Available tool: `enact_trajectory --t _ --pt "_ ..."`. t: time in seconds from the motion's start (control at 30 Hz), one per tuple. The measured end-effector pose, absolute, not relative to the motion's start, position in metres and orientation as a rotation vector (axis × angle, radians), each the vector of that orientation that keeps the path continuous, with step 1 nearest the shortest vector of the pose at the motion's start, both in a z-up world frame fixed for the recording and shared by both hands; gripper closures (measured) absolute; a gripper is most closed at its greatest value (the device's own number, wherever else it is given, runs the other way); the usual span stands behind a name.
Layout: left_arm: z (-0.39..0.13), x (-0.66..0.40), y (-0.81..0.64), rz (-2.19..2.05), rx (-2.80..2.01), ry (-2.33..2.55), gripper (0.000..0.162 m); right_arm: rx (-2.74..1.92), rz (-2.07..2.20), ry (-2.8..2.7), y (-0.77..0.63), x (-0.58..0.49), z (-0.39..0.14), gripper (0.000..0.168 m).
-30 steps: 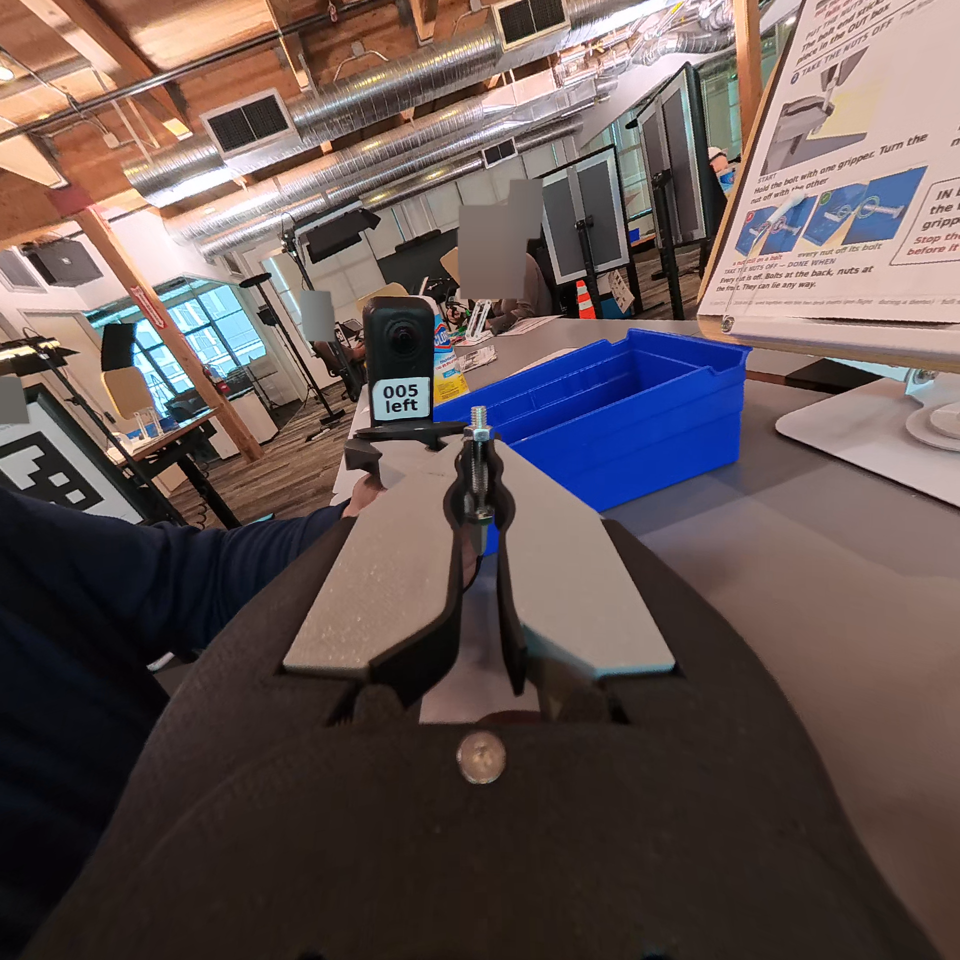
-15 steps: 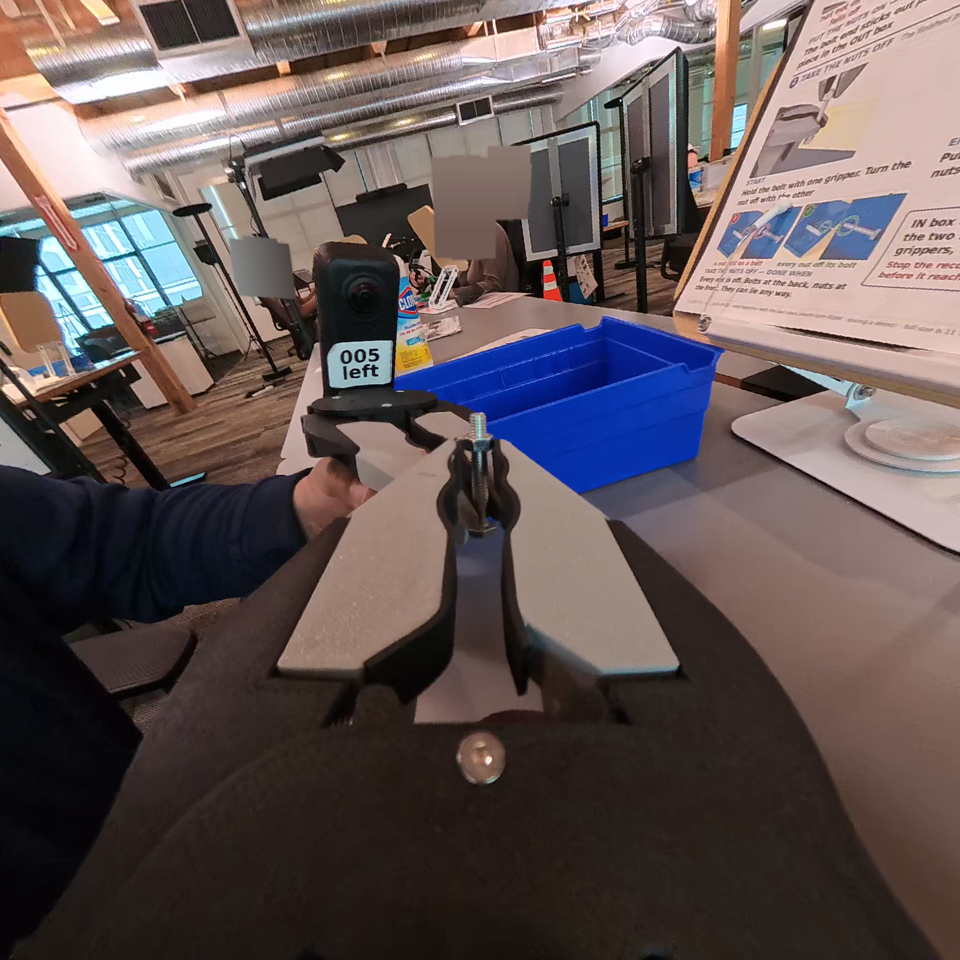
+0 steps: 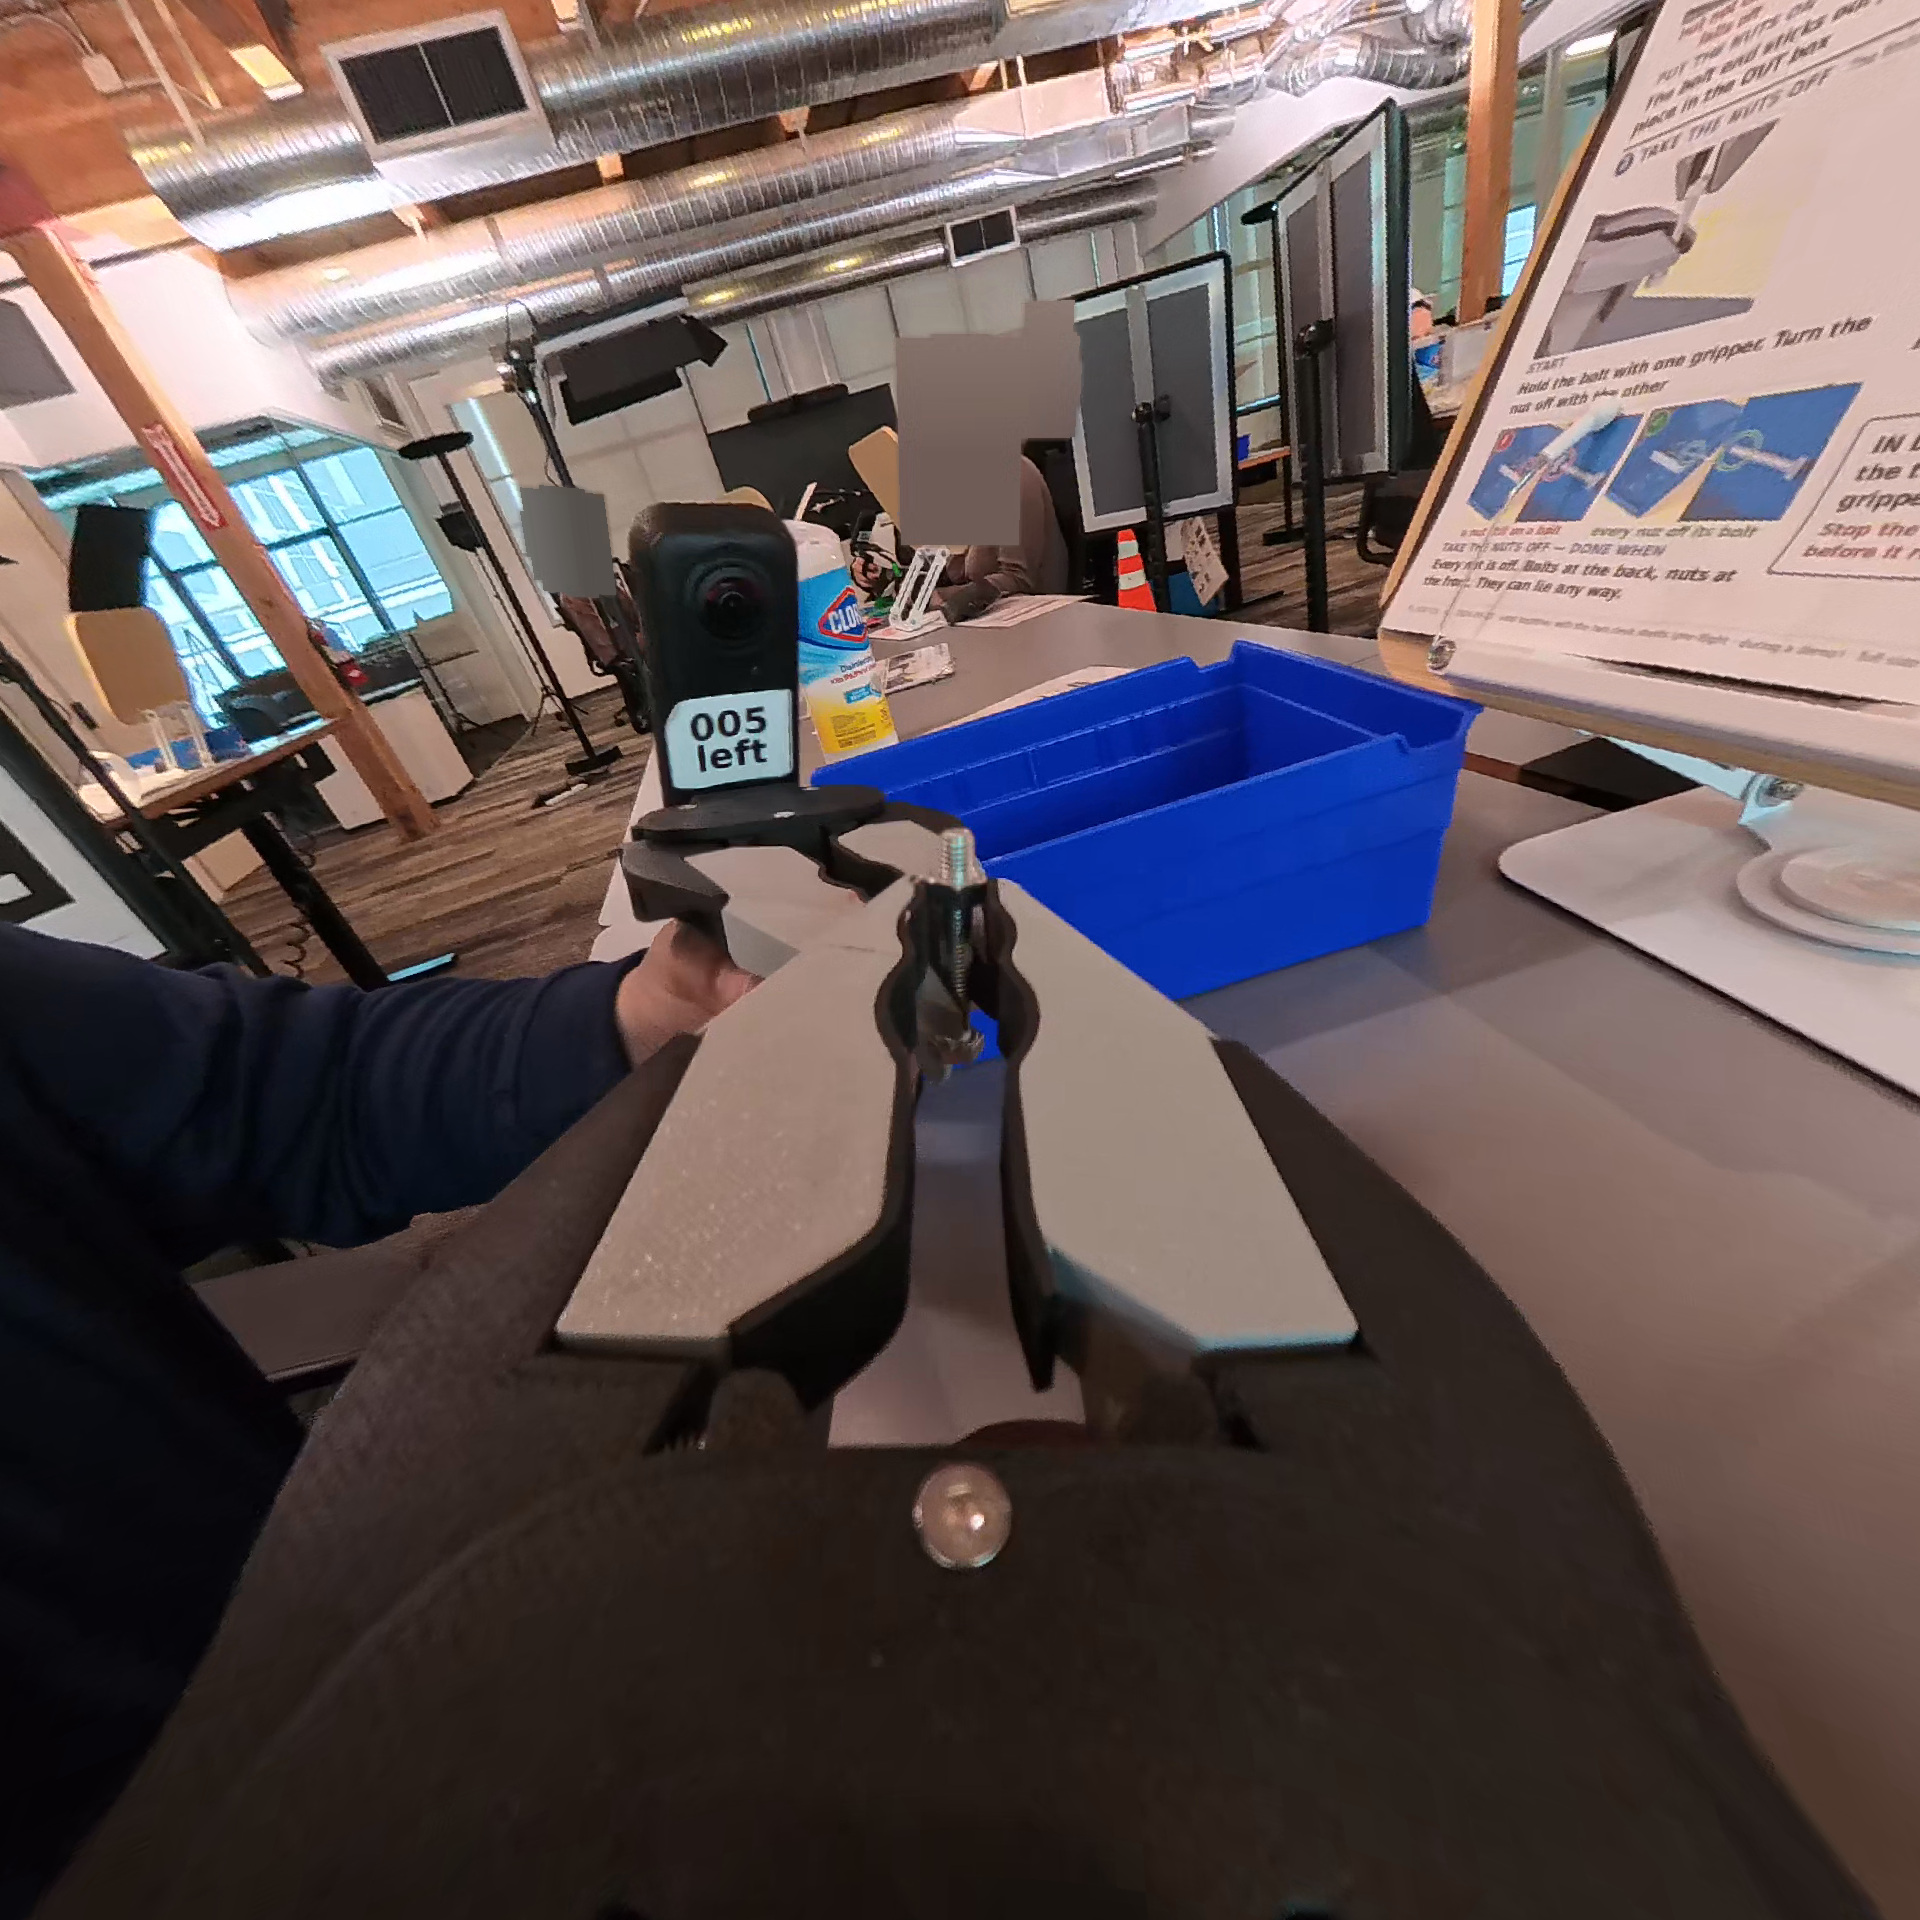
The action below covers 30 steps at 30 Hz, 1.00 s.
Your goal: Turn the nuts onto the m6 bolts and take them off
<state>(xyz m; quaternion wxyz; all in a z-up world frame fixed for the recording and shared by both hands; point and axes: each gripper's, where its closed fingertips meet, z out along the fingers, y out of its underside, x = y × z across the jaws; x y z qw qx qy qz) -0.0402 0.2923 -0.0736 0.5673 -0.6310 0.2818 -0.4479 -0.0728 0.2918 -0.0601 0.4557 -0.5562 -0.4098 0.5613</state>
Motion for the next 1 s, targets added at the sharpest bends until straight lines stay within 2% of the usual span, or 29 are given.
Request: enact_trajectory --t 0.1,0.17,0.33,0.37,0.4,0.43,0.6,0.8,0.87,1.0 --pt "-0.075 -0.037 0.290 -1.028 -1.482 0.688 0.160 -1.362 1.385 -0.991 0.295 -0.070 -0.056 0.145" --pt "-0.074 -0.036 0.289 -1.013 -1.474 0.691 0.159 -1.365 1.412 -0.983 0.295 -0.070 -0.055 0.140" --pt "-0.070 -0.046 0.296 -0.918 -1.463 0.659 0.160 -1.380 1.369 -0.928 0.304 -0.065 -0.053 0.145" --pt "-0.067 -0.051 0.300 -0.916 -1.455 0.622 0.160 -1.380 1.348 -0.909 0.307 -0.063 -0.052 0.151" --pt "-0.062 -0.056 0.301 -0.941 -1.435 0.588 0.160 -1.393 1.296 -0.883 0.314 -0.059 -0.052 0.165" --pt "-0.059 -0.058 0.301 -0.975 -1.428 0.572 0.160 -1.393 1.252 -0.864 0.320 -0.055 -0.052 0.168" --pt "-0.072 -0.049 0.299 -0.962 -1.479 0.625 0.160 -1.327 1.331 -0.930 0.301 -0.063 -0.045 0.143" --pt "-0.069 -0.049 0.299 -0.901 -1.462 0.627 0.160 -1.360 1.268 -0.908 0.307 -0.063 -0.050 0.147" --pt "-0.063 -0.057 0.301 -0.944 -1.440 0.579 0.160 -1.377 1.229 -0.858 0.317 -0.057 -0.049 0.162" --pt "-0.068 -0.055 0.303 -0.946 -1.463 0.585 0.160 -1.325 1.304 -0.893 0.306 -0.060 -0.043 0.149"
